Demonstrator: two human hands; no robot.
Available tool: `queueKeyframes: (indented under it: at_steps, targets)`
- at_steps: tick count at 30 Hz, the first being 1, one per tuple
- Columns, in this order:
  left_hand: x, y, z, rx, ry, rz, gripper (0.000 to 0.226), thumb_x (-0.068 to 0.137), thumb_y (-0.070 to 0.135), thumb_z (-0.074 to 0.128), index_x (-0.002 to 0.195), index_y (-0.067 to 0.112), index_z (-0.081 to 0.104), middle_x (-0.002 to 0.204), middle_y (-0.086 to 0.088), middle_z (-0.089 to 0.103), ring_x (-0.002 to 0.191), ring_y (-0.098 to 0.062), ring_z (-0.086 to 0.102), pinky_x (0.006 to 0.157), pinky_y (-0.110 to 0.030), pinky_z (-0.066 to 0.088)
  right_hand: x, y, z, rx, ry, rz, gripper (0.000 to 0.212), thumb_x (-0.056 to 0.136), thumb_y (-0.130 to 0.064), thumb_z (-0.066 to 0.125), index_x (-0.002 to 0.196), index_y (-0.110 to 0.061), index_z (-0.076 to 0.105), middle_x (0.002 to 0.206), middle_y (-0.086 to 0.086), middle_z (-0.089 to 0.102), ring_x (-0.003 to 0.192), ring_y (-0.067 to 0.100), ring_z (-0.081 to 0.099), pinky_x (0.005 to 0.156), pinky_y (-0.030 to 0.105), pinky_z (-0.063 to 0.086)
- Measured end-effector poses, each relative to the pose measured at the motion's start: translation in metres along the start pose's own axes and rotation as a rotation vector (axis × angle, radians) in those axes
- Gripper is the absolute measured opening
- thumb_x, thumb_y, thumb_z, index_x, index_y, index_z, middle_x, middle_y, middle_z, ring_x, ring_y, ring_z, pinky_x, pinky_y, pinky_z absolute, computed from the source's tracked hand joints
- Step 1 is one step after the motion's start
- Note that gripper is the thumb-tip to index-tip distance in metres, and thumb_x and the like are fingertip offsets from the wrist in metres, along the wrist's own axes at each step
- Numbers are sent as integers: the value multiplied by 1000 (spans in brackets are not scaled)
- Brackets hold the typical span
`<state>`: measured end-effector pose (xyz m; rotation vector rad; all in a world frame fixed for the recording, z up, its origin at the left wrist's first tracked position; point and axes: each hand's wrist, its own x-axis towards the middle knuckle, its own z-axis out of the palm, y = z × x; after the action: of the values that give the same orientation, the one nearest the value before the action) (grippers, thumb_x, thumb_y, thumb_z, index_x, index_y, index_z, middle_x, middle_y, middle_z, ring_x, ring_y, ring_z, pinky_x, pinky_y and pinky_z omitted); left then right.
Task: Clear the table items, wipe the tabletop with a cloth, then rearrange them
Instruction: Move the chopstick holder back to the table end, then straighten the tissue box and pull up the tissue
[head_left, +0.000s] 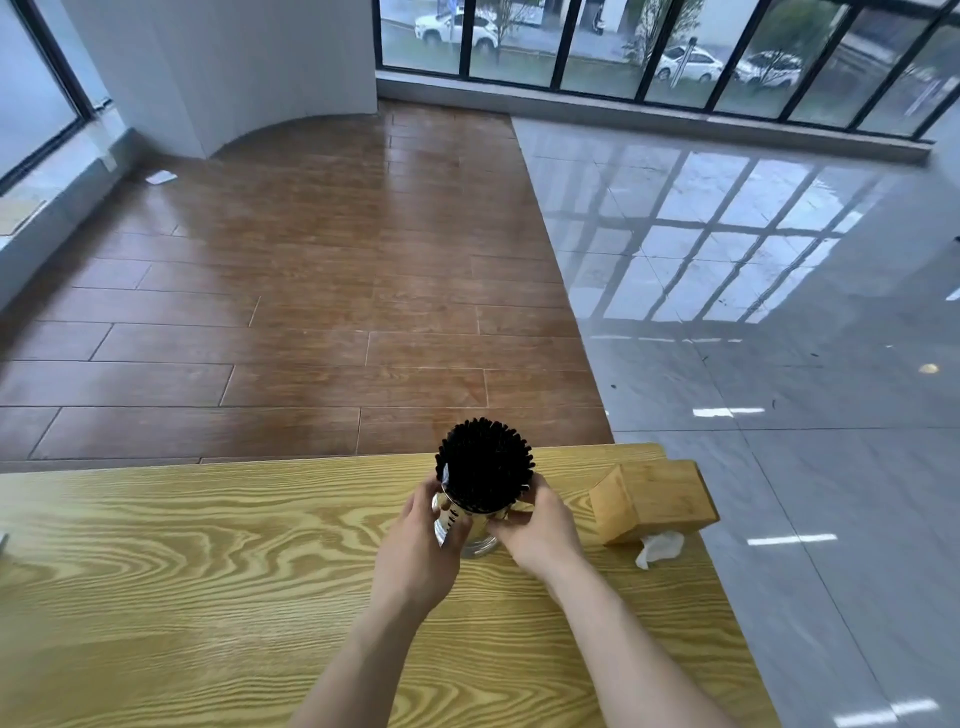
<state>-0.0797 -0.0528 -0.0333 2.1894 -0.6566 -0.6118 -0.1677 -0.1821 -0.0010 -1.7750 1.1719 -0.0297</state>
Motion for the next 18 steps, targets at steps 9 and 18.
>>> queueKeyframes:
  at_steps: [9, 18]
  targets:
    - [-10, -5, 9, 11, -7, -75, 79, 95, 46, 58, 159, 27, 15, 160, 3, 42, 138, -22, 53, 99, -41, 52, -11, 12, -7, -4, -32, 74, 87, 81, -23, 83, 153, -31, 36, 145, -2, 56, 124, 22, 62, 106, 41, 52]
    - [-58, 5, 55, 86, -194, -222, 58, 96, 49, 54, 147, 27, 39, 144, 1, 58, 132, -21, 55, 98, -35, 45, -44, 86, -54, -14, -178, 249, 52, 92, -32, 71, 140, -22, 54, 125, 4, 65, 115, 19, 63, 96, 27, 48]
